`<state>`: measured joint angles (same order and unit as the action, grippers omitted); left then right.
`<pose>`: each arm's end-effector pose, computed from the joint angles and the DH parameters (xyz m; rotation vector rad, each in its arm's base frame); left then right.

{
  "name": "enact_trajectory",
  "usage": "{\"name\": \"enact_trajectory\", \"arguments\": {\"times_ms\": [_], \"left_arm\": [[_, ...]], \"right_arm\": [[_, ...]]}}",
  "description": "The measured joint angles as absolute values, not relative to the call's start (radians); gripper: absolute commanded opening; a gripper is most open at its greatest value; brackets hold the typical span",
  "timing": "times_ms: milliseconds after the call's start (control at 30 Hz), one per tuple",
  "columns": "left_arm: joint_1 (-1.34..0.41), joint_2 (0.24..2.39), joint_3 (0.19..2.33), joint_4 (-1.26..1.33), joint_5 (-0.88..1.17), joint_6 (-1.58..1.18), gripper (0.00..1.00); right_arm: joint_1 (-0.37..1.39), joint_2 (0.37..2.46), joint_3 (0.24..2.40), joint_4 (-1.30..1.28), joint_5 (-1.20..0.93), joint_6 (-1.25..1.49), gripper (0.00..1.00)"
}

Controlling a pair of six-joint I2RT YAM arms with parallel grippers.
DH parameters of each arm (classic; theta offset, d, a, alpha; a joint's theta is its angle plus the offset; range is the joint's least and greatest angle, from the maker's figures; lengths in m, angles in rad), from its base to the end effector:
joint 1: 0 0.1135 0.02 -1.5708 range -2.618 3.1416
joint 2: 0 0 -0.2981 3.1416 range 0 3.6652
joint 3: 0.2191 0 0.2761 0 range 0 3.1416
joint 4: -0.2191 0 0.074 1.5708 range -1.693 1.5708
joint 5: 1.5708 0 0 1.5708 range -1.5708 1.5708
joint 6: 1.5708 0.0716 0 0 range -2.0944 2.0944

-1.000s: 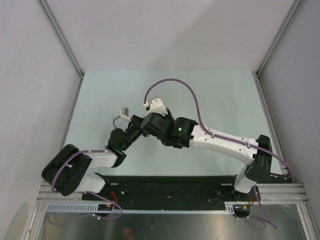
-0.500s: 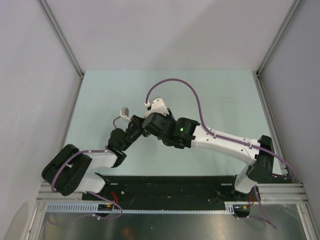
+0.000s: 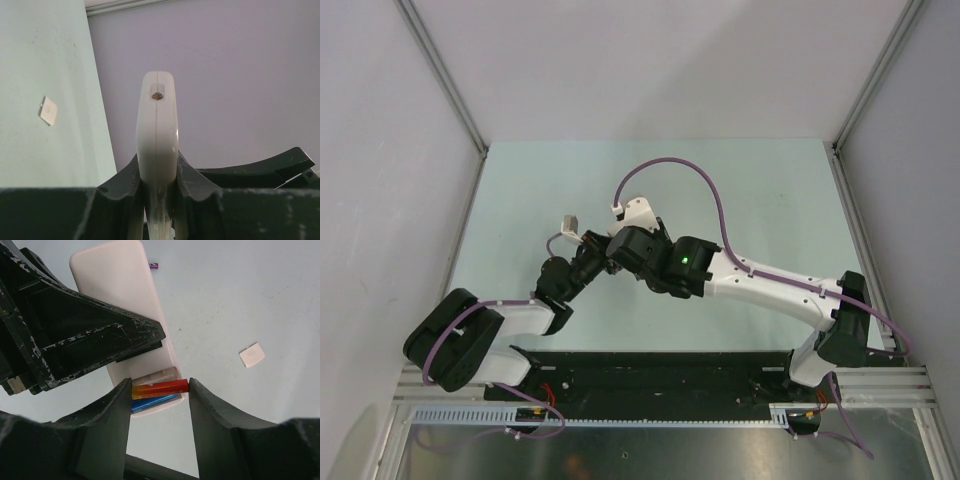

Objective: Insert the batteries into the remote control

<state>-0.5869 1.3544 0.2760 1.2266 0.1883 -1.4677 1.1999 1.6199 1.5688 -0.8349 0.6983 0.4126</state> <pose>0.2249 -0.1657 0.2168 -0.5541 1.6112 -1.7649 0.1837 0.3452 0.3576 -0.5769 2.1291 0.0114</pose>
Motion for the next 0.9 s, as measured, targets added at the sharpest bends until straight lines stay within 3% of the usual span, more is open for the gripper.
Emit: {"name": "enact_trajectory", "arguments": {"times_ms": [900], "left_arm": [[-0.567,1.405,0.303,1.200,0.288,-1.528,0.00]], "right_arm": [[1.187,1.612,1.552,-0.842,0.672,0.414,0.49]]}}
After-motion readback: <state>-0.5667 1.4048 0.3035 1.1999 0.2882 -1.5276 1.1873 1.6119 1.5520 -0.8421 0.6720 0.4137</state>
